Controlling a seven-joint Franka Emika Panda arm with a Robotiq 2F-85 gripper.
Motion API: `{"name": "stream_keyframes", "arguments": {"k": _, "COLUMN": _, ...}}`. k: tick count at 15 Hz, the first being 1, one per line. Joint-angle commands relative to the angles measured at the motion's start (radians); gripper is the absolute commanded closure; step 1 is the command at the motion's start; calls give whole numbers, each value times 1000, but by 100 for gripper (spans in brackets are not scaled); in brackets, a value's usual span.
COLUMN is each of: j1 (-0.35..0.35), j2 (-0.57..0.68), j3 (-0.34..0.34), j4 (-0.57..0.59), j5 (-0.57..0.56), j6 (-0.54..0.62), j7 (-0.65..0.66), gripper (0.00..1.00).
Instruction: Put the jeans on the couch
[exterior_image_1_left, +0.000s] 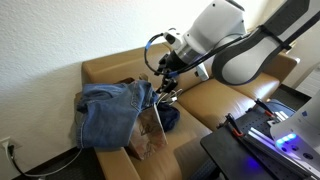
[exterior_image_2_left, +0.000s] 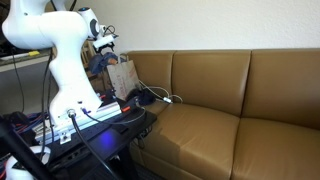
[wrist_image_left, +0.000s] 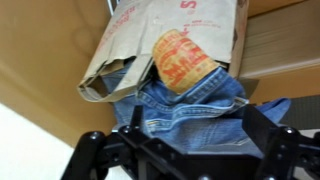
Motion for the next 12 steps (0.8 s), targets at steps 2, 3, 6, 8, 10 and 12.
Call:
{"name": "stream_keyframes", "arguments": {"k": 2, "j1": 153, "j2": -26, "j3": -206, "j4": -44, "j5": 46, "j6": 72, "j7": -13, "gripper": 0}}
{"name": "stream_keyframes", "arguments": {"k": 3, "j1": 137, "j2": -48, "j3": -169, "j4": -59, "j5": 44, "j6": 57, "j7": 38, "gripper": 0}}
{"name": "stream_keyframes", "arguments": {"k": 6, "j1": 3, "j2": -115, "j3": 82, "j4": -158, "j5": 7, "j6": 135, "j7": 277, "gripper": 0}}
{"name": "stream_keyframes", "arguments": {"k": 8, "j1": 23, "j2": -88, "j3": 116, "j4": -197, "j5": -40, "j6": 239, "j7": 464, "gripper": 0}}
{"name": "stream_keyframes", "arguments": {"k": 10, "j1": -10, "j2": -139, "j3": 165, "j4": -203, "j5": -109, "j6": 205, "j7": 638, "gripper": 0}}
{"name": "stream_keyframes", "arguments": {"k": 12, "j1": -27, "j2": -130, "j3": 191, "j4": -188, "j5": -212, "j6": 218, "j7": 814, "gripper": 0}}
